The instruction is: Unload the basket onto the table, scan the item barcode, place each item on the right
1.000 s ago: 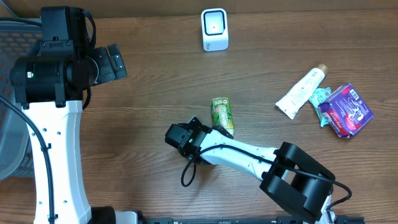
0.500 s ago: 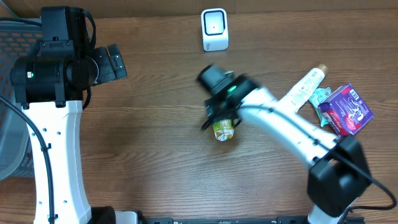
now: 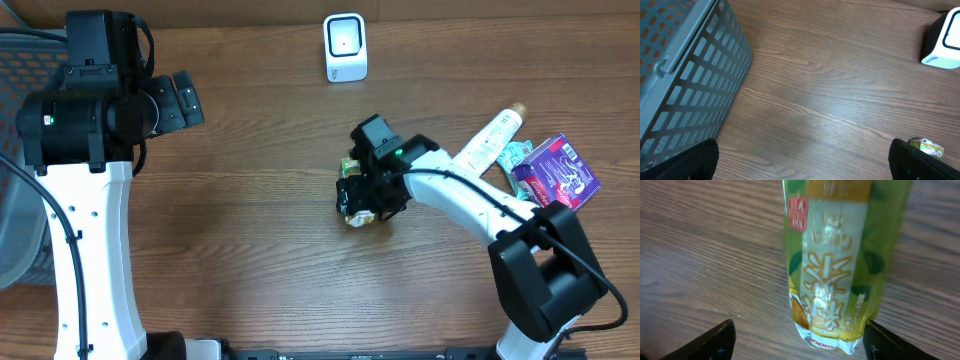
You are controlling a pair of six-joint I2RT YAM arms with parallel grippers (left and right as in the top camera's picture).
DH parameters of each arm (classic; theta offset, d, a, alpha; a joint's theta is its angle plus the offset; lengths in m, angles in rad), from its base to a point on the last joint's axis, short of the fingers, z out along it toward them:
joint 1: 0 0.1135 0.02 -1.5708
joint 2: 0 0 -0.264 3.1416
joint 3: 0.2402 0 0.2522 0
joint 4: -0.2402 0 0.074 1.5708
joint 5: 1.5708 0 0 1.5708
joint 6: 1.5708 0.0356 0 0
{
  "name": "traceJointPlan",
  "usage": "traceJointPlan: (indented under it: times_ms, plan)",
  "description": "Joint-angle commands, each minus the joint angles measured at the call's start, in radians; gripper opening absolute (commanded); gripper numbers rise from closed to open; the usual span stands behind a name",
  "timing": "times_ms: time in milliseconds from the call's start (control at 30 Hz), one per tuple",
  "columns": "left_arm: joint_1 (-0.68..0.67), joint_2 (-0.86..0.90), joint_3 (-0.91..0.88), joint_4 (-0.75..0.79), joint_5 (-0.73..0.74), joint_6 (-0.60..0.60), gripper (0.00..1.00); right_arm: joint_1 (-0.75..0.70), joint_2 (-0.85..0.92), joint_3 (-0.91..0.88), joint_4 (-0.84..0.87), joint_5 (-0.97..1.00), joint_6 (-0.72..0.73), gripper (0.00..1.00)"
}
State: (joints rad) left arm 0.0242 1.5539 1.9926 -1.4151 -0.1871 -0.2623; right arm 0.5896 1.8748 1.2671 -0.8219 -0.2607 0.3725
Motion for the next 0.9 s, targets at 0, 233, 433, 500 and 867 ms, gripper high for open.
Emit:
traceJointPlan:
  times_ms: [0,233,433,500,867]
  plan:
    - [0.0,-0.017,0.02,0.001,0.004,-0.015,0.99,0.011,-0.006,-0.031,0.012,0.023,0.079,0.79]
    - [0.0,-0.017,0.02,0.001,0.004,-0.015,0.99,0.015,0.047,-0.028,0.049,0.038,0.1,0.65]
    - [0.0,-0.017,0.02,0.001,0.004,-0.015,0.99,0.016,0.076,-0.008,0.05,0.045,0.121,0.59]
    - [0.0,-0.017,0.02,0.001,0.004,-0.015,1.0,0.015,0.08,-0.008,0.054,0.05,0.13,0.59]
    - [0.0,-0.017,0.02,0.001,0.004,-0.015,1.0,0.015,0.089,0.027,0.06,0.05,0.145,0.31]
